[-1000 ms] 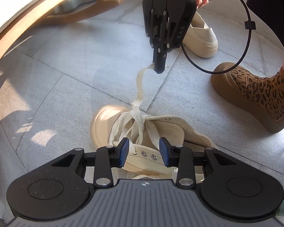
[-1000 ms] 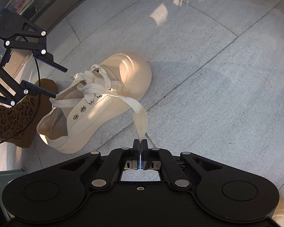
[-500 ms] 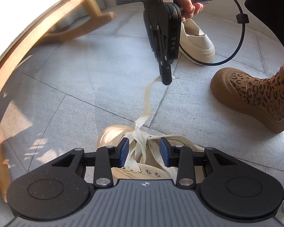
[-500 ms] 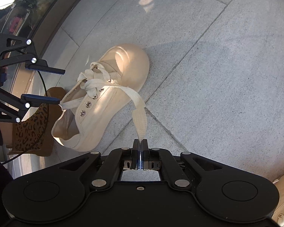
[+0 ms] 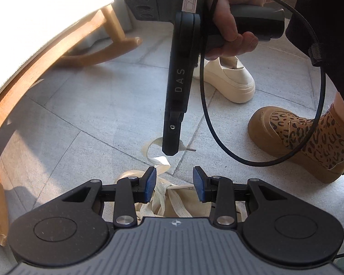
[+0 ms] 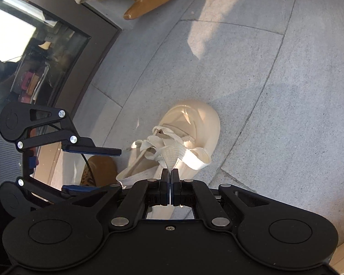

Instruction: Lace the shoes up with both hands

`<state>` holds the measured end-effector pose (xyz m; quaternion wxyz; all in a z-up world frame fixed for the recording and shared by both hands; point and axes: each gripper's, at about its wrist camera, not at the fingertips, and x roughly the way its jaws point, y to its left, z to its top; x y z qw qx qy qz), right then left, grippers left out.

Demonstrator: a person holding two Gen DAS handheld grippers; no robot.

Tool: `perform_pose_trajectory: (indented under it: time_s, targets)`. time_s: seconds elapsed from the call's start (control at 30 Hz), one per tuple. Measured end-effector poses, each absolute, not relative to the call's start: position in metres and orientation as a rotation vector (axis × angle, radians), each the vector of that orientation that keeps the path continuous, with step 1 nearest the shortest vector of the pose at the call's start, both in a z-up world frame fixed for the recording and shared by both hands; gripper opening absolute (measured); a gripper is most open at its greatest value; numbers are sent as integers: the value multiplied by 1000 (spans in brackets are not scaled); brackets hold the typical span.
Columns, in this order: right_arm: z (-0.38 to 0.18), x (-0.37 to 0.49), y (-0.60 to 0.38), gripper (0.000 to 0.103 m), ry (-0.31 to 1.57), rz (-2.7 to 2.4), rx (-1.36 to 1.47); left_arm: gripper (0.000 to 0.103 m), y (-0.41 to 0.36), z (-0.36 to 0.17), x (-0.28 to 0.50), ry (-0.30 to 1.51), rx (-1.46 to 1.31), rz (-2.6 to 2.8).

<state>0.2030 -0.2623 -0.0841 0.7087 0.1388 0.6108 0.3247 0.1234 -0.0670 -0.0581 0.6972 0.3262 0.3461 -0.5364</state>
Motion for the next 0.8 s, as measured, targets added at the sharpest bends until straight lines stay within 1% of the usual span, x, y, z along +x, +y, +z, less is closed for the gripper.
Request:
perform_pose_trajectory:
  time_s: [0.07,0.17,0.33,0.47,0.5,0.53,0.63,0.7,0.8]
  targets:
    - [-84,205,-260,0,1356,731,375,33,-68,-63,126,809,713,-1202]
    - [-85,206,-253,0,1362,737,401,33,-65,-69,130,866,688,-1185]
    - [-87,205,-245,0,1367,746,456,33,-61,-75,146,1013,517,-1158]
    - [-87,201,-239,0,1374,767,496,33,-58,-77,153,1053,467,-1133]
    - [-87,200,-238,0,1377,771,511,31,-57,-78,154,1060,461,-1129]
    - [-87,200,-237,0,1374,770,515,23,-56,-78,155,1066,457,-1125]
    - [-84,198,-235,0,1363,761,495,6,-54,-79,154,1073,466,-1134]
    - [-84,198,-236,0,1366,761,502,2,-54,-79,152,1071,484,-1145]
    - [-86,195,-238,0,1376,759,524,2,-54,-79,150,1056,496,-1149]
